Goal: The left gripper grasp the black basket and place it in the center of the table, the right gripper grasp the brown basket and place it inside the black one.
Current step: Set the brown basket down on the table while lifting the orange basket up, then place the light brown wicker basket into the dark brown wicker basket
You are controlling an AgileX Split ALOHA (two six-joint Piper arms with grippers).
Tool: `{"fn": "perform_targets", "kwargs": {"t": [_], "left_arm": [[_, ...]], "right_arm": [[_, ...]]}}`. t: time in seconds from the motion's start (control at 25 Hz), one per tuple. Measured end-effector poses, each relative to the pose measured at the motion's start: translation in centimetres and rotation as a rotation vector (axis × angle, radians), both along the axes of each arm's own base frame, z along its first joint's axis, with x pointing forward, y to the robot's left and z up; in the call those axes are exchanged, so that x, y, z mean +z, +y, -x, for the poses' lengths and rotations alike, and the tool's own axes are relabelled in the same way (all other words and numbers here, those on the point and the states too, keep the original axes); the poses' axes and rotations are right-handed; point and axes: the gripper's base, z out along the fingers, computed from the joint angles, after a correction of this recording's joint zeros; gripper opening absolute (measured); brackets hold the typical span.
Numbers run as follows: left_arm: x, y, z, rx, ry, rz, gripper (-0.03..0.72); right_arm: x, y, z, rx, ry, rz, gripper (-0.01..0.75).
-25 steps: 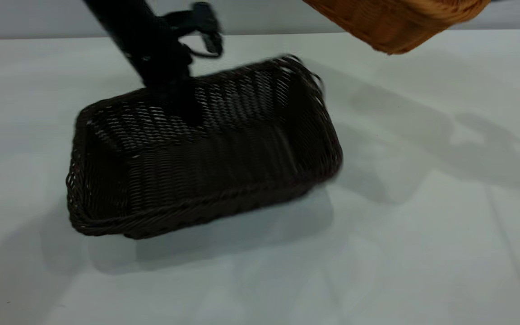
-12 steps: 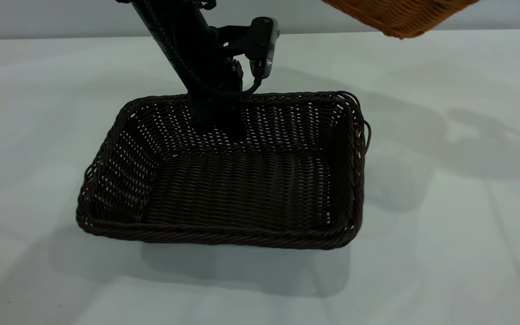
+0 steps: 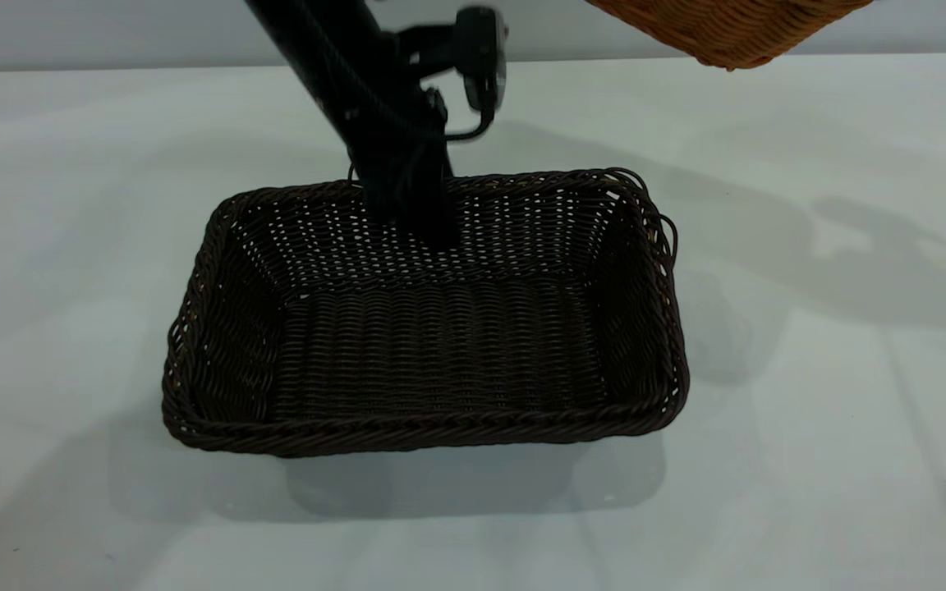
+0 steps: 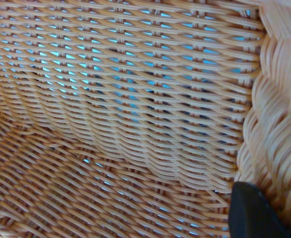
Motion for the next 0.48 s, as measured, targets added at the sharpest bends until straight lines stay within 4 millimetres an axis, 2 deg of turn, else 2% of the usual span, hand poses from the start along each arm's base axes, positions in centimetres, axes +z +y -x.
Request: {"fn": "perform_targets", "kwargs": {"t": [0.08,0.2,0.4,0.48], "left_arm": [[2.1,-0.1,0.2,-0.011,0.006,0.013,0.490],[6.5,0.2,1.0,-0.034,0.027,0.012,0.501],[15.9,2.5,3.8,-0.066,0.024,-0.107,0.447],[19.3,3.7,5.4,-0.063,0.023,-0.158,0.420]], "right_arm": [[0.0,-0.3,0.0,-0.008,-0.001,0.000,0.067],[0.5,-1.3,-0.3,-0.037,-0.019,0.000,0.068],[1.8,-3.3,-1.2,-0.096,-0.072,0.013,0.068],[1.8,-3.4,-1.2,-0.101,-0.072,0.023,0.069]]}}
